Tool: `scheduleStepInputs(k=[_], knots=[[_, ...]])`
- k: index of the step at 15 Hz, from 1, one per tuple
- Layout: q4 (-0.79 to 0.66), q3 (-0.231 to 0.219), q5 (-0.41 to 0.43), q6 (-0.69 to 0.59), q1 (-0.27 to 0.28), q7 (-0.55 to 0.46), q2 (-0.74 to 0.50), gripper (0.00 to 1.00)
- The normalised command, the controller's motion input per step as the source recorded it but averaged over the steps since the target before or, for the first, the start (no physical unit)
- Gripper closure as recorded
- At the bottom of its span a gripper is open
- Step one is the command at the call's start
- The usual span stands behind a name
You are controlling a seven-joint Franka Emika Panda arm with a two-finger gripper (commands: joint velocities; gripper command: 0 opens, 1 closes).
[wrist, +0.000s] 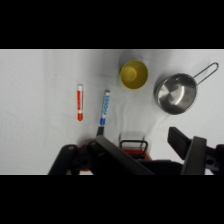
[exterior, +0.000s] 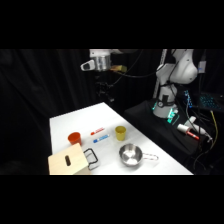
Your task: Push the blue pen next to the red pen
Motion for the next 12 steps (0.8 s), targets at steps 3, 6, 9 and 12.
scheduleStepInputs(k=[3, 6, 9, 12], knots=[[0.05, 0.004, 0.191, 0.13, -0.002, -0.02, 0.11, 0.00], [0.09, 0.037, 0.194, 0.28, 0.009, 0.07, 0.29, 0.00], [0.12, 0.077, 0.145, 0.28, 0.020, 0.13, 0.30, 0.00], [0.15, 0.097, 0.102, 0.20, 0.030, 0.15, 0.25, 0.00]])
